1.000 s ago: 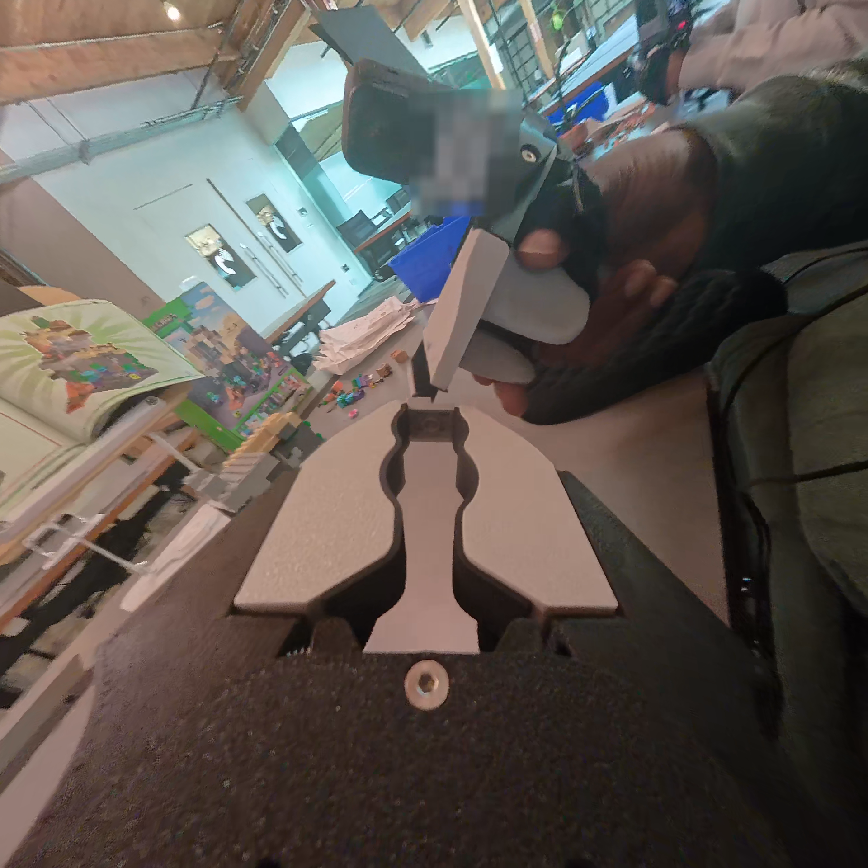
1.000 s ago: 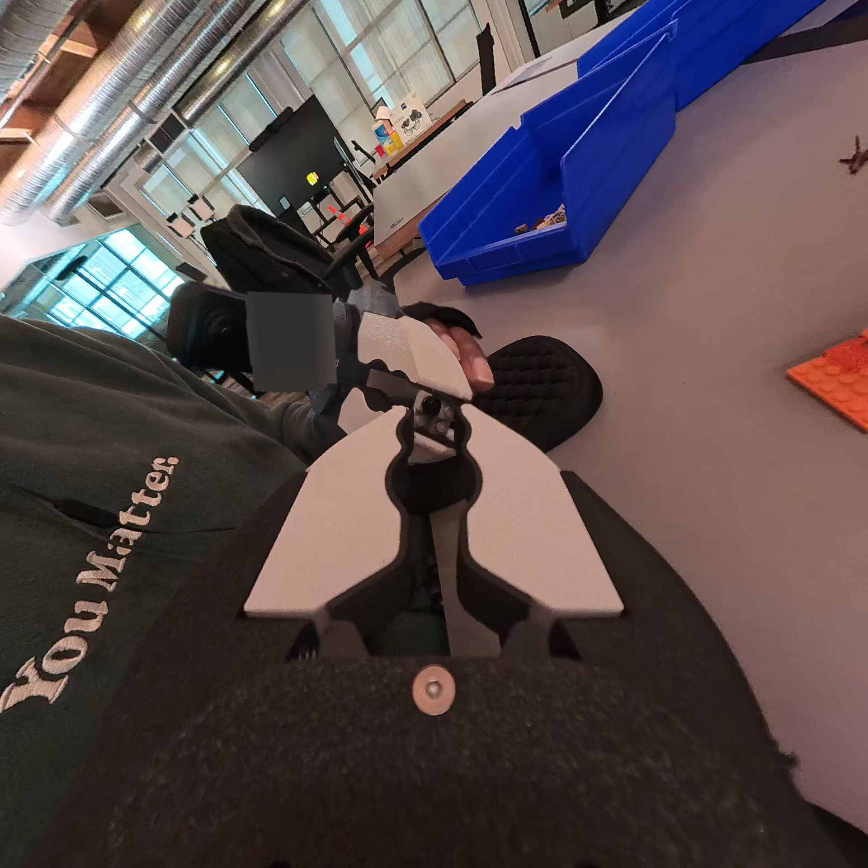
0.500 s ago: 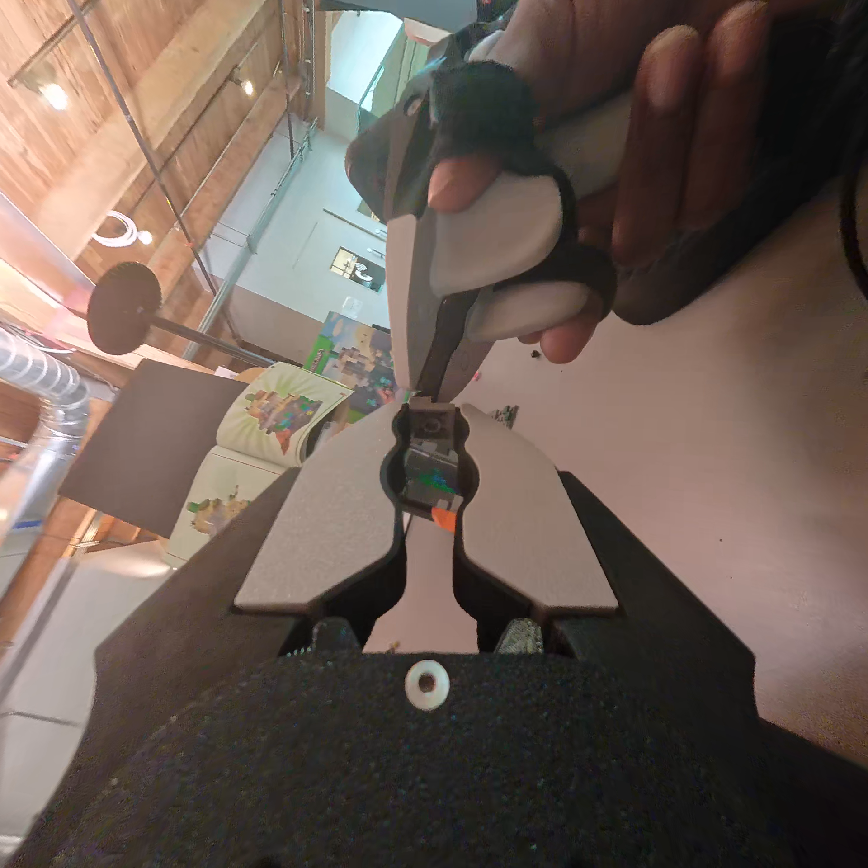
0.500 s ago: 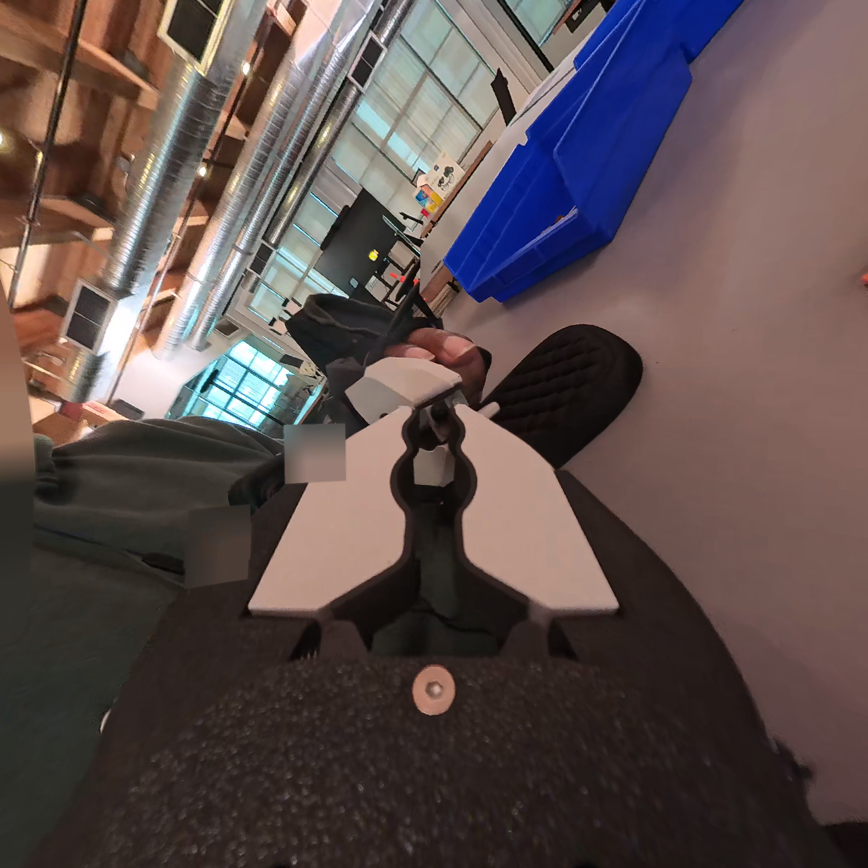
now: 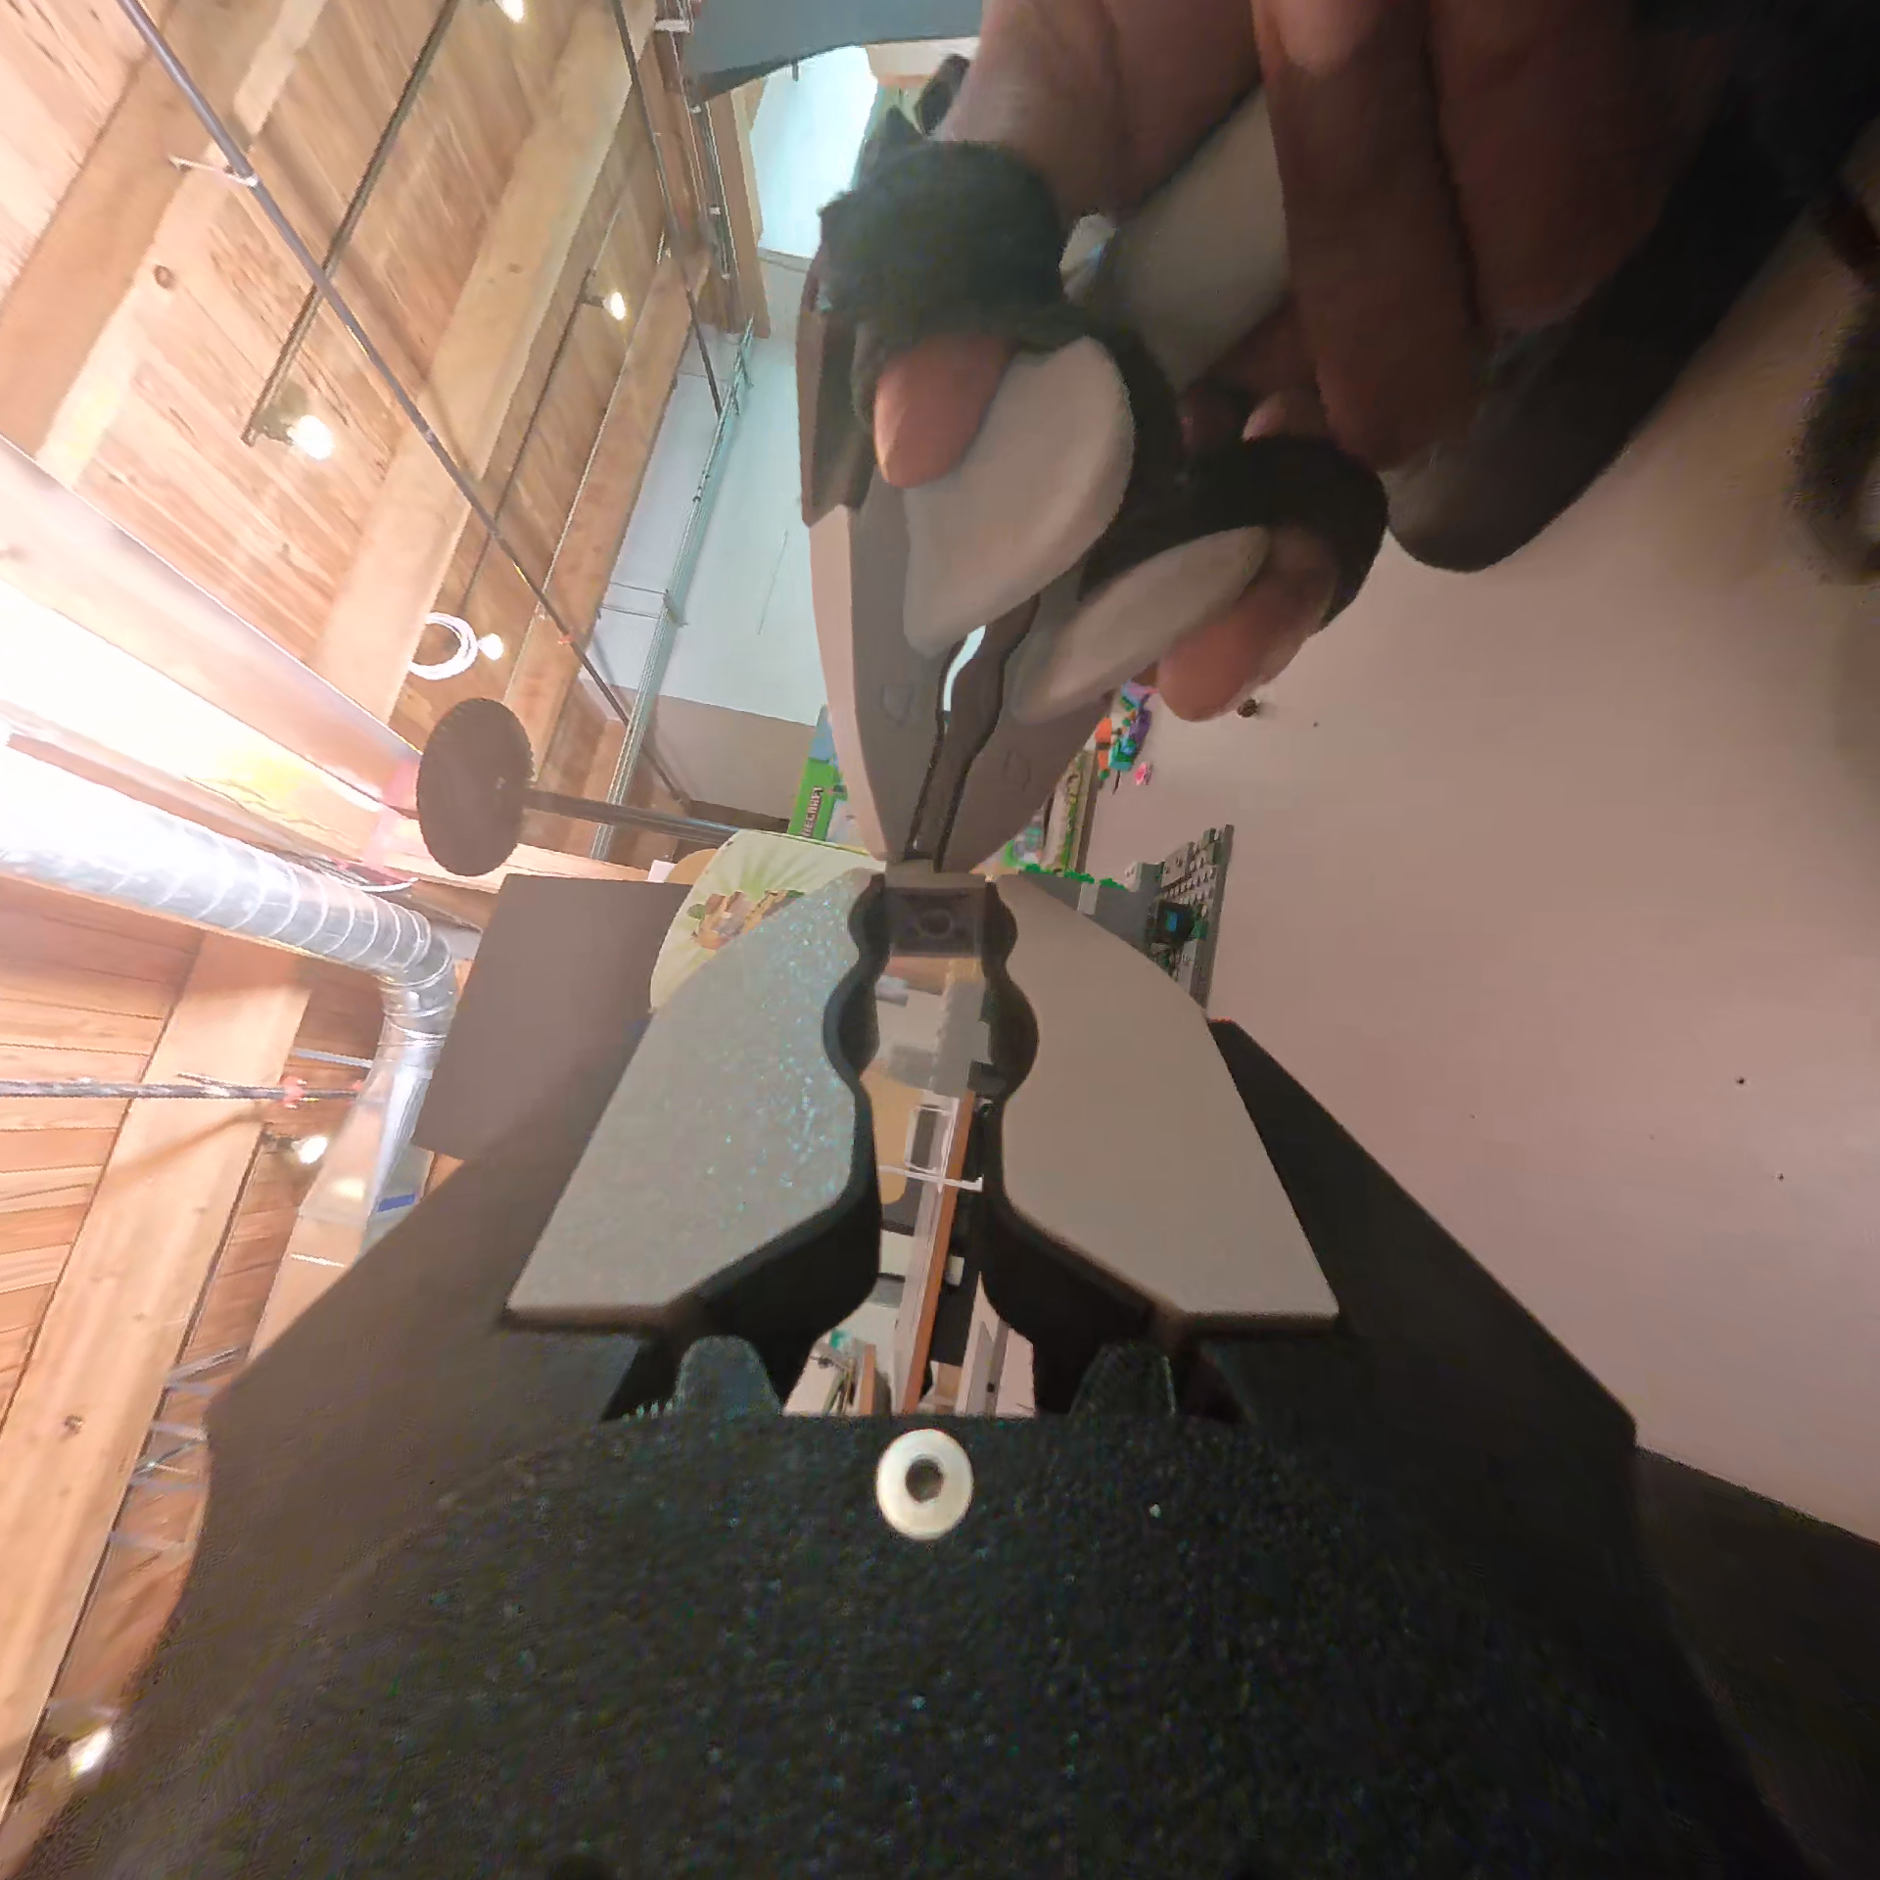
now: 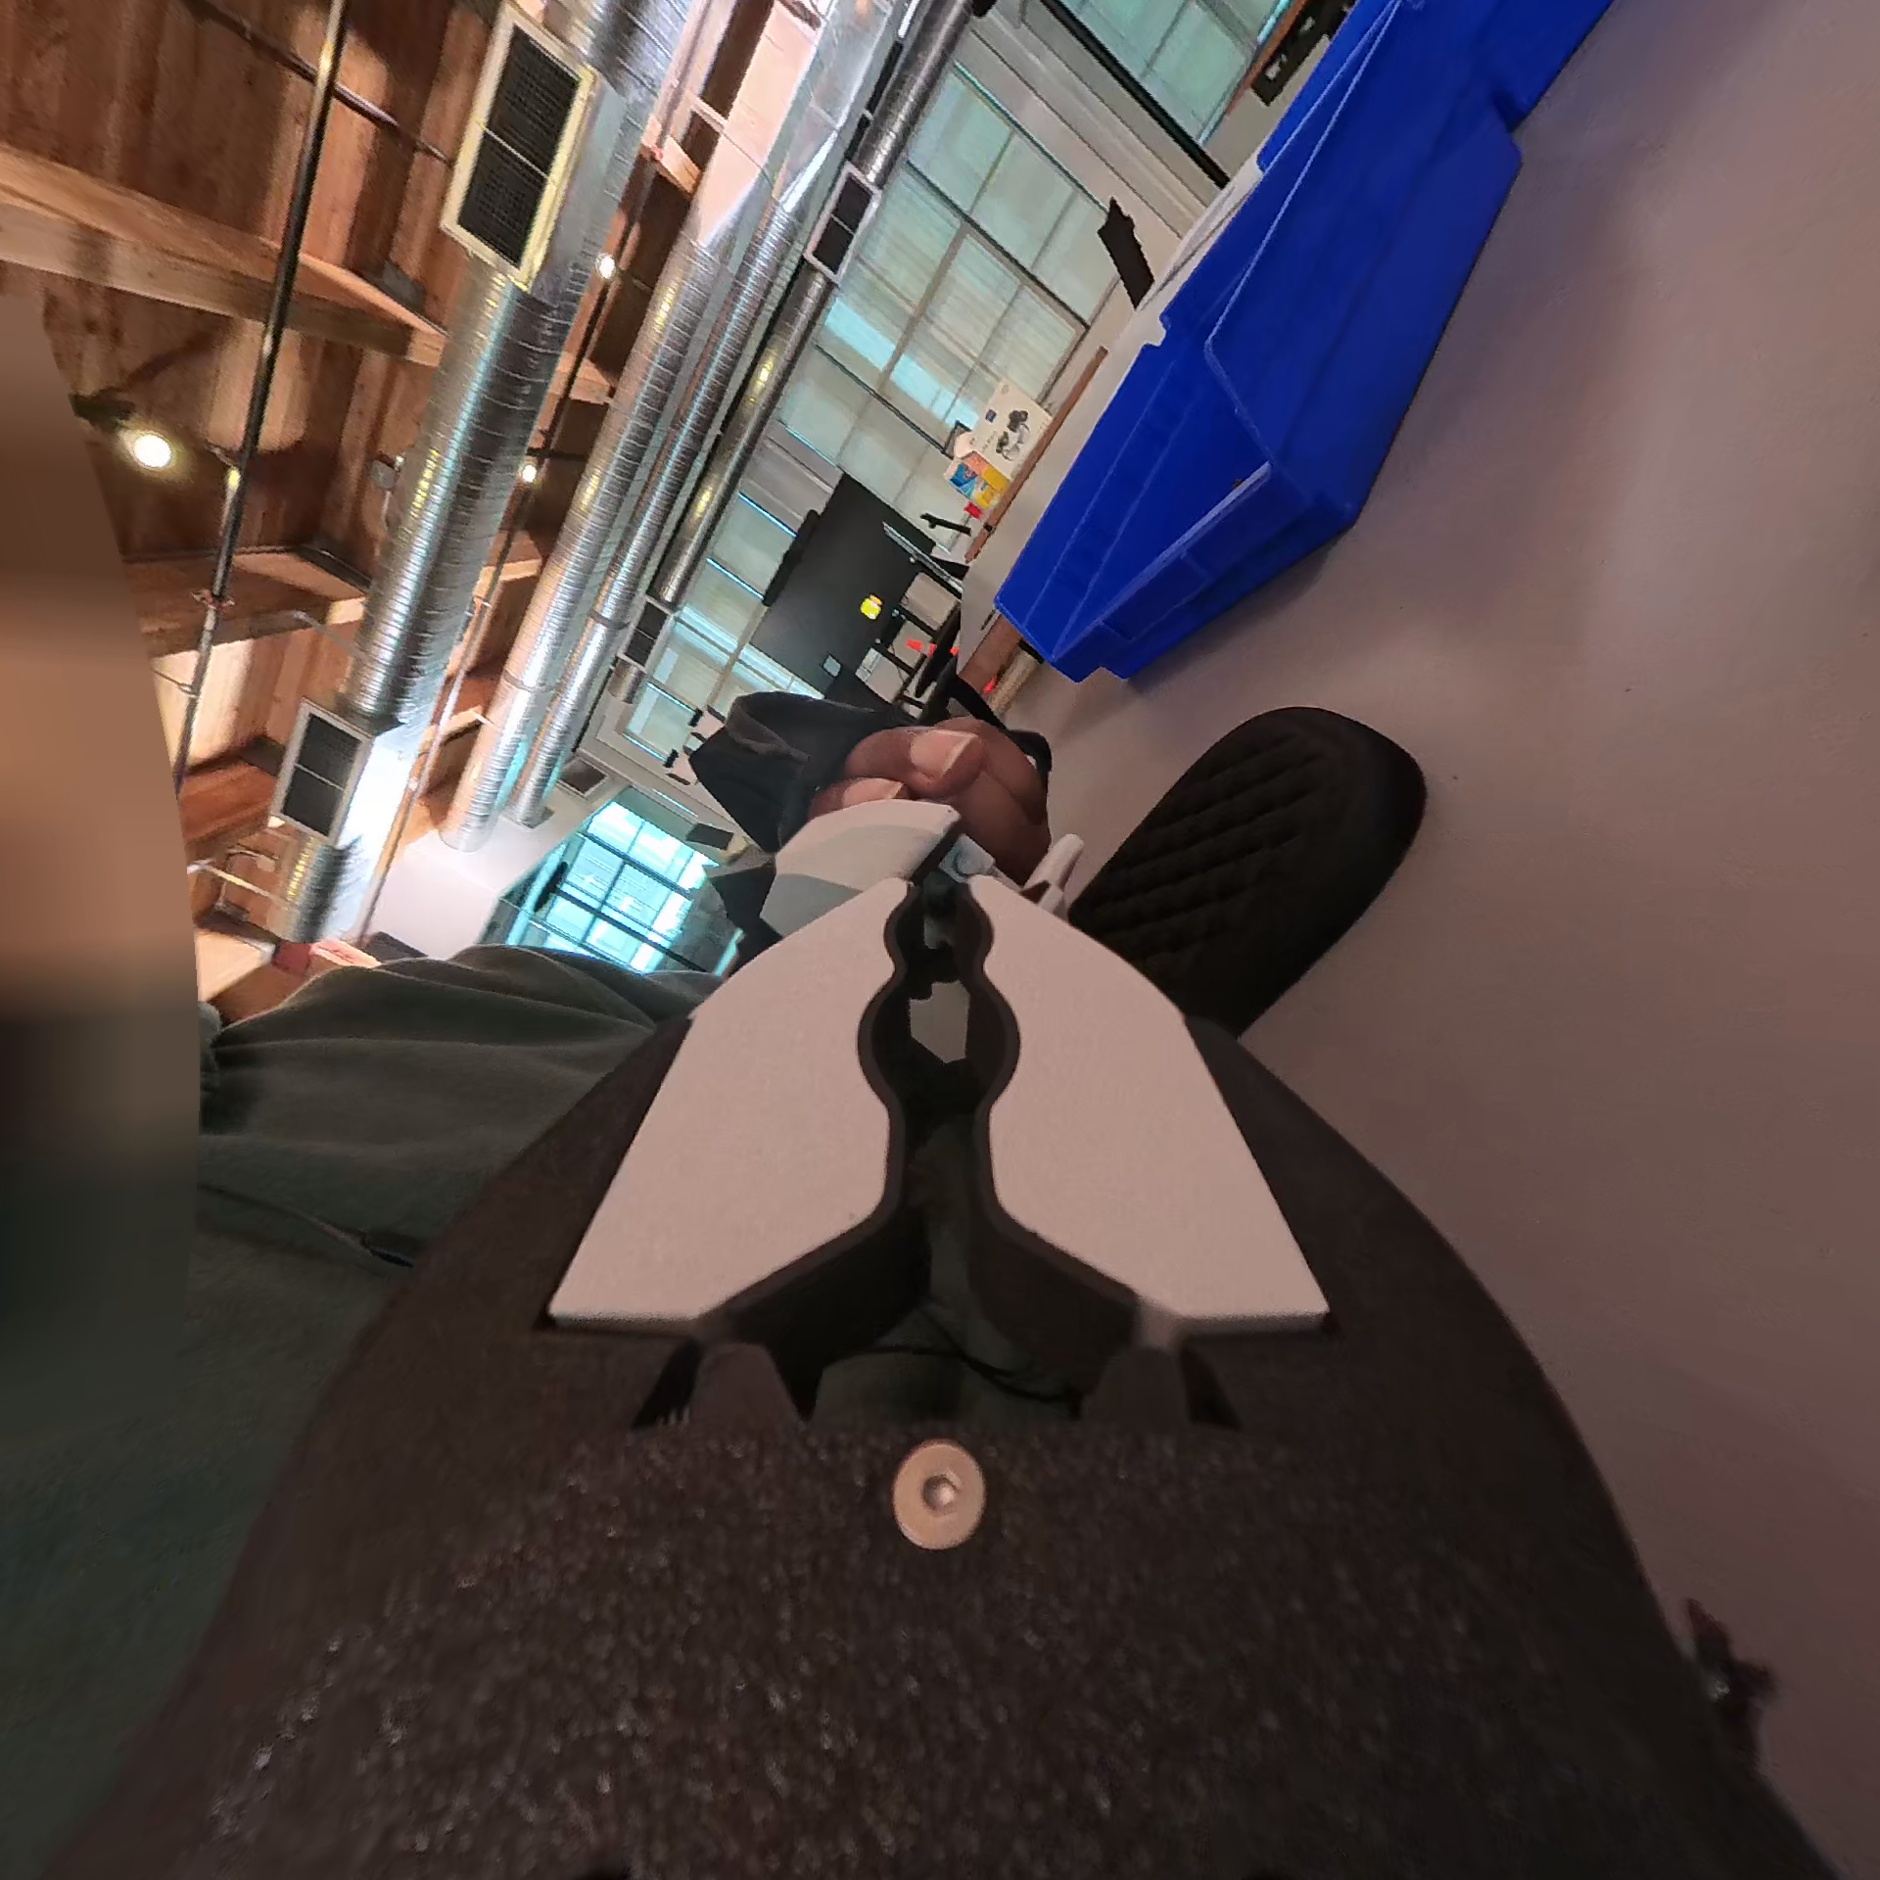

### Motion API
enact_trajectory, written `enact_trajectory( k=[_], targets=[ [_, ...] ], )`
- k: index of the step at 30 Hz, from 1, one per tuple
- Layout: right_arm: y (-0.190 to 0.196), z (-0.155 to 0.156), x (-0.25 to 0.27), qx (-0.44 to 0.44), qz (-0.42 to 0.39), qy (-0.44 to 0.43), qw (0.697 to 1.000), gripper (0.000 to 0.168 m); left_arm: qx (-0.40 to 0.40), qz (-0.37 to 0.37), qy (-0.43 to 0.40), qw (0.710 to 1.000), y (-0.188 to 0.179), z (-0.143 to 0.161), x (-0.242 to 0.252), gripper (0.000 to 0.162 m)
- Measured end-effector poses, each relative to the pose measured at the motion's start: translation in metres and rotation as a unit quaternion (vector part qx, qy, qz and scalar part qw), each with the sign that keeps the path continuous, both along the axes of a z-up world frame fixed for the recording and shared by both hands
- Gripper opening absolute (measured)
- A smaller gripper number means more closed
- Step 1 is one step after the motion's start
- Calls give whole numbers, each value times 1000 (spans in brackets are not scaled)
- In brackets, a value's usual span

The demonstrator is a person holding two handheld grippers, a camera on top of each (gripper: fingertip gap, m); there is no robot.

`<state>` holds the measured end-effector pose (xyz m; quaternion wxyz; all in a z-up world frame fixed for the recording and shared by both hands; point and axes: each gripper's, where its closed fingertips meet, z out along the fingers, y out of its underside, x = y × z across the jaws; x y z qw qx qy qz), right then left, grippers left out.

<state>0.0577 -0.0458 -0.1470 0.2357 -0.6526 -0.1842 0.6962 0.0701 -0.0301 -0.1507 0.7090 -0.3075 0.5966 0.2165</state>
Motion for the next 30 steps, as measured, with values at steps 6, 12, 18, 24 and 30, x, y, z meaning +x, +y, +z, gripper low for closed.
enact_trajectory(
  k=[6, 12, 18, 24, 30],
  targets=[
    [1, 1, 7, 27, -3, 4, 1000, 0, -25, -1, -17, 1000, 2, 1, -4, 17],
    [-1, 2, 4, 31, 8, -6, 999, 0, -18, -1, -13, 1000, 2, -1, -1, 17],
    [0, -1, 0, 20, 15, -8, 1000, 10, -9, 3, -7, 1000, 3, -2, -2, 17],
    [1, -2, -2, 5, 21, -1, 1000, 9, 3, 7, -3, 1000, 3, -1, -1, 17],
    [2, 0, -4, -58, 41, 33, 997, 8, 31, 12, 14, 999, 5, 0, -3, 17]
  ],
)
